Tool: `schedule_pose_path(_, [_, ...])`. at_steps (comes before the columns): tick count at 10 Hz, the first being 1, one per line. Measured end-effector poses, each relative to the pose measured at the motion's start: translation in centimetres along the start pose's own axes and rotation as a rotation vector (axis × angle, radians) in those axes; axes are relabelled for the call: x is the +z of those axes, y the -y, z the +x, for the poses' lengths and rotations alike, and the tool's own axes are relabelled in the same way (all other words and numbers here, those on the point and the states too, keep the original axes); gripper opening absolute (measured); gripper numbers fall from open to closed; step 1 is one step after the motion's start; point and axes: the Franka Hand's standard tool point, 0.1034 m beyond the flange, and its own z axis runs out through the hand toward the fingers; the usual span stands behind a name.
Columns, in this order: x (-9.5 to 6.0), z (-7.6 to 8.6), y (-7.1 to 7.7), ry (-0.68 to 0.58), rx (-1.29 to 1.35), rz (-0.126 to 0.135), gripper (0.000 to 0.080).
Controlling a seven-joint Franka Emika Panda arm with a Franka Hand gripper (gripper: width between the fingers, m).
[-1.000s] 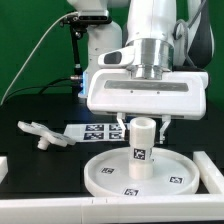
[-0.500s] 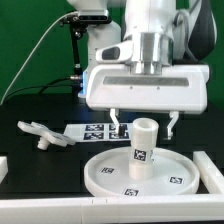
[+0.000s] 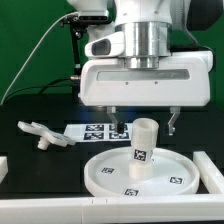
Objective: Assemble round table
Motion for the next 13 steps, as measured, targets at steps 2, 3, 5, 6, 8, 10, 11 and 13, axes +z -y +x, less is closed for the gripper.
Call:
schedule_pose_path(2, [0.4, -0.5, -1.3, 0.046, 0.024, -0.002, 0.0649])
schedule_pose_path(3, [0.7, -1.1, -1.6, 0.054, 0.025, -0.007, 0.0649])
schedule_pose_path(5, [0.7, -1.3, -1.2, 0.059, 0.075, -0.008, 0.0649])
schedule_pose_path(6, [0.7, -1.3, -1.3, 0.058, 0.081, -0.009, 0.0634])
schedule_pose_path(8, [0.7, -1.3, -1.2, 0.057, 0.135, -0.009, 0.0464])
schedule_pose_path(10, [0.8, -1.3, -1.3, 0.057, 0.314, -0.015, 0.0407])
schedule_pose_path(11, [0.8, -1.4, -1.3, 0.057, 0.39, -0.018, 0.0407])
schedule_pose_path(13, [1.0, -1.5, -1.1, 0.054, 0.607, -0.029, 0.0407])
